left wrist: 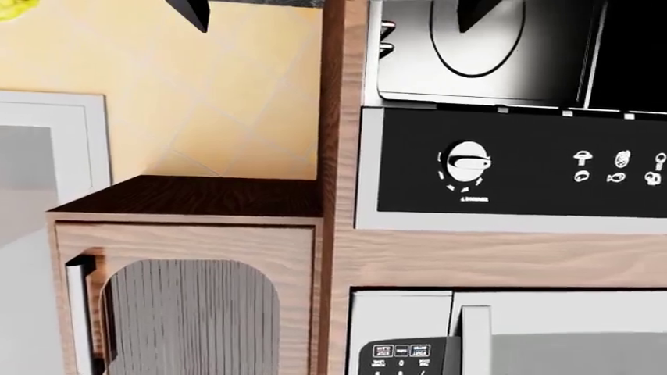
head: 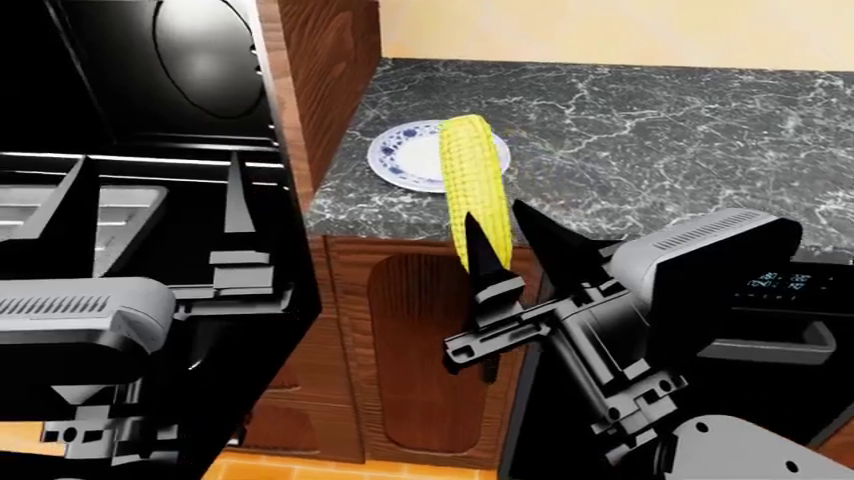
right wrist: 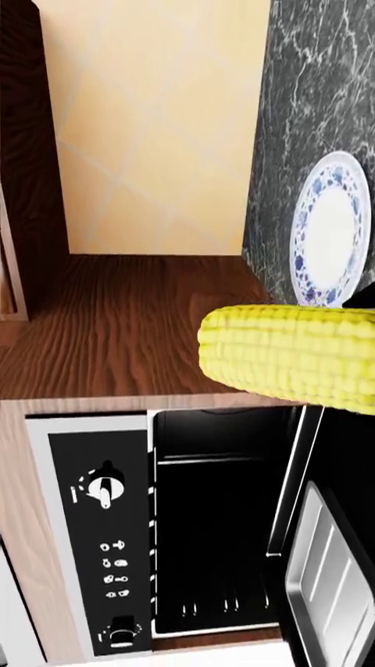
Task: Pick the corn from the oven and place it on the plate on the counter.
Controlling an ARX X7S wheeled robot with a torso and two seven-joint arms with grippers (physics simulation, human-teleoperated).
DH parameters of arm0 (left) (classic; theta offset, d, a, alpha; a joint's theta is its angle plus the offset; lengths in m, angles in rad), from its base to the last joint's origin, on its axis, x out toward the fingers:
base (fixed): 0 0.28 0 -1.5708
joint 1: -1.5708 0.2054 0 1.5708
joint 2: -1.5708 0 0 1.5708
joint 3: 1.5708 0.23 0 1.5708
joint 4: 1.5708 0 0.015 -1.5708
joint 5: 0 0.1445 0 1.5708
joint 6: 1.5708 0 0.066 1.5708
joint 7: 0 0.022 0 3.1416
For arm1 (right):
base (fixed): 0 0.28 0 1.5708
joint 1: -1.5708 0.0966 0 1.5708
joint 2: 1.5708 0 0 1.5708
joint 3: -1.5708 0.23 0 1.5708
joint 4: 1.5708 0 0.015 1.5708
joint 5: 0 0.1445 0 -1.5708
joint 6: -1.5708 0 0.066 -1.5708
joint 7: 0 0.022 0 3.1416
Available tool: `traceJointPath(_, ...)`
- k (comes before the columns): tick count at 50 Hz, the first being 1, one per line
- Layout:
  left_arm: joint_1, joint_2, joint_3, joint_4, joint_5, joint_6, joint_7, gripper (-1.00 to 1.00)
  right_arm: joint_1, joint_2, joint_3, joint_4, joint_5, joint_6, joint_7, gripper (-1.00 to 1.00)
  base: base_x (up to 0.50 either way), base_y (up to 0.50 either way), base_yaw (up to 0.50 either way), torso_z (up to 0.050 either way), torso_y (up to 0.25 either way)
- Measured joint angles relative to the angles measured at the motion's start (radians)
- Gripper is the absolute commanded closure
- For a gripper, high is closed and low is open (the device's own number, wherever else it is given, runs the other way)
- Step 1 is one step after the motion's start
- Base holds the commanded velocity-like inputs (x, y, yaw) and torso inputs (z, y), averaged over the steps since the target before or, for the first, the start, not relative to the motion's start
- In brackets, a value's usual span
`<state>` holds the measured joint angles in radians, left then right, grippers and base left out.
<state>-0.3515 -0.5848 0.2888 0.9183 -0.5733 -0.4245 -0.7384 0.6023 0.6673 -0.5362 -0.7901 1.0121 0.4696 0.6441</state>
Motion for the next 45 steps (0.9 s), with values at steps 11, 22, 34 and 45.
traceJointPath(11, -0.001, -0.004, 0.0, 0.0, -0.002, 0.002, -0.003, -1.0, 0.002, 0.0, 0.001, -0.003, 0.009, -0.002, 0.006, 1.0, 0.2, 0.02, 0.49, 0.0, 0.001)
traceJointPath(22, -0.004, -0.007, 0.001, -0.003, -0.004, 0.002, -0.005, -1.0, 0.004, -0.002, -0.003, -0.004, 0.012, -0.004, 0.005, 1.0, 0.2, 0.04, 0.24, 0.0, 0.001)
traceJointPath(34, -0.002, -0.01, 0.001, -0.004, -0.001, 0.007, -0.008, -1.0, -0.002, -0.002, -0.004, -0.015, 0.01, -0.018, 0.003, 1.0, 0.07, -0.06, 0.0, 0.0, 0.001)
traceJointPath(45, 0.003, -0.01, 0.006, -0.004, 0.0, 0.013, -0.01, -1.0, -0.001, 0.0, -0.007, -0.016, 0.016, -0.014, 0.008, 1.0, 0.1, -0.49, 0.0, 0.0, 0.001)
